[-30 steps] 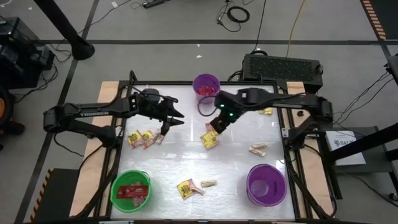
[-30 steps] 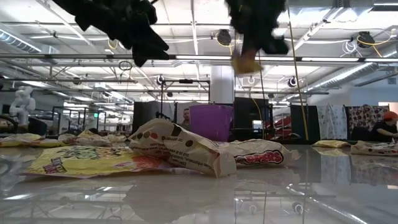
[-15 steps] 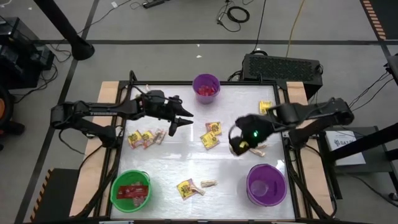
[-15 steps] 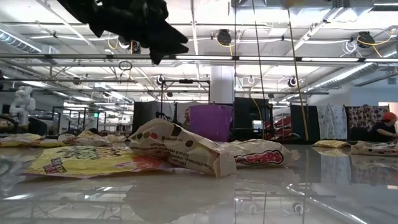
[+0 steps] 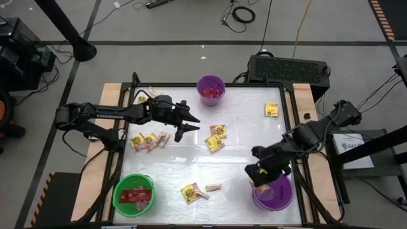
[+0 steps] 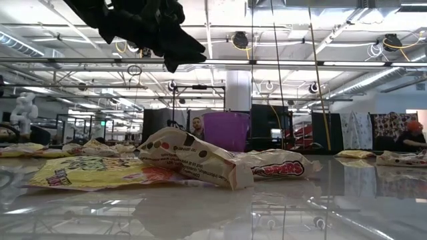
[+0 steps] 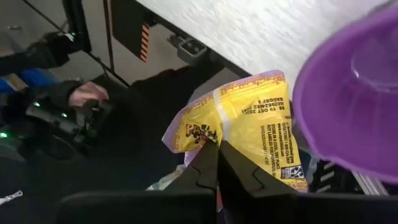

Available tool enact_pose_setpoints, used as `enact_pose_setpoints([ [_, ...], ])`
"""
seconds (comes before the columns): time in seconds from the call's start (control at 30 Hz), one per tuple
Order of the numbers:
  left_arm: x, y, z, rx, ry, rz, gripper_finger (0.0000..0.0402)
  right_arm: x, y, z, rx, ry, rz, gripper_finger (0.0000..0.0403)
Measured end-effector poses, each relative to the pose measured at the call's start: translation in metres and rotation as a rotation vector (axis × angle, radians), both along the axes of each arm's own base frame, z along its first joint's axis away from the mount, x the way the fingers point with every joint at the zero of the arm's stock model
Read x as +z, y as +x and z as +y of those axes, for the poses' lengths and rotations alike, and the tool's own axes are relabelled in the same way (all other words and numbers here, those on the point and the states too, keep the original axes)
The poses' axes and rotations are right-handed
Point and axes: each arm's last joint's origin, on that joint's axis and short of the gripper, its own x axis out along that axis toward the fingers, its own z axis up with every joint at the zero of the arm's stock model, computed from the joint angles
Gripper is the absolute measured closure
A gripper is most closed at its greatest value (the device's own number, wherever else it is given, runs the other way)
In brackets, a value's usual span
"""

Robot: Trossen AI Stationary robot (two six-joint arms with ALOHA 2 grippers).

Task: Sort candy by brand, put in halloween buckets
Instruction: Put the yellow candy into the bottom purple bucket

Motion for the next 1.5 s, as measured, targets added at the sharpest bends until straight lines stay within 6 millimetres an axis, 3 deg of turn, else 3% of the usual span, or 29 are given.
enact_pose_setpoints([
  [0.67,0.0,0.0,0.003,0.089,0.044,0.005,0.024,-0.008,-0.028,0.031,-0.041,-0.057,0.139,0.0402],
  [1.13,0.0,0.0,0.003,0.091,0.042,0.003,0.024,-0.028,-0.021,0.05,0.052,-0.146,0.164,0.0403],
  [1.5,0.0,0.0,0.003,0.098,0.045,0.0,0.024,-0.029,-0.019,0.051,0.033,-0.181,0.134,0.0403],
])
